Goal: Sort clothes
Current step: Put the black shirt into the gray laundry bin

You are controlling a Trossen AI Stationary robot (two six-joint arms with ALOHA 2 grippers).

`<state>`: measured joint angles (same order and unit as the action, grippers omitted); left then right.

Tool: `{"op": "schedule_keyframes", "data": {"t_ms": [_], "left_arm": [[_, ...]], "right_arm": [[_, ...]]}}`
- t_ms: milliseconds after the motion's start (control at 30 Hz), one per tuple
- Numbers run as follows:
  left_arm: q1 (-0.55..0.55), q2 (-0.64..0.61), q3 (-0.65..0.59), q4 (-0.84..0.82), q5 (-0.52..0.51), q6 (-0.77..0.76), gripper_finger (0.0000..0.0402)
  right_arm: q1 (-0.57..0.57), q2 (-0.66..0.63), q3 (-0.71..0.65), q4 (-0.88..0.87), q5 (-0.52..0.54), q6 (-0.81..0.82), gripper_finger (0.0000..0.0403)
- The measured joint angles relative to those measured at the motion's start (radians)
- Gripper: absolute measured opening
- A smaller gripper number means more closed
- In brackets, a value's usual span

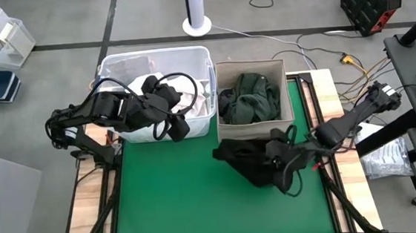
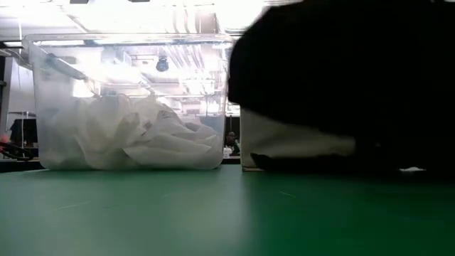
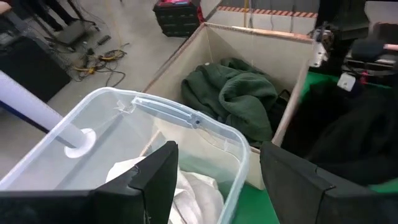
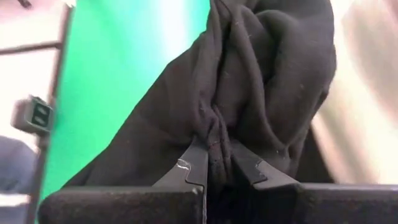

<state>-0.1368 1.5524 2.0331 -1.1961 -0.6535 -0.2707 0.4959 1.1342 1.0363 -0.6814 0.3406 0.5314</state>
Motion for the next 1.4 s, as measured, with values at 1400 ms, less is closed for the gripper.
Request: {"op": "schedule_keyframes", "data": {"t_ms": [1400], "left_arm": [[-0.098,0.001,0.153,0.037,-0.238,-0.079,0.0204]], "right_arm": [[-0.294,0.001,0.593,0.536,0.054,-0.885,0.0018]]}}
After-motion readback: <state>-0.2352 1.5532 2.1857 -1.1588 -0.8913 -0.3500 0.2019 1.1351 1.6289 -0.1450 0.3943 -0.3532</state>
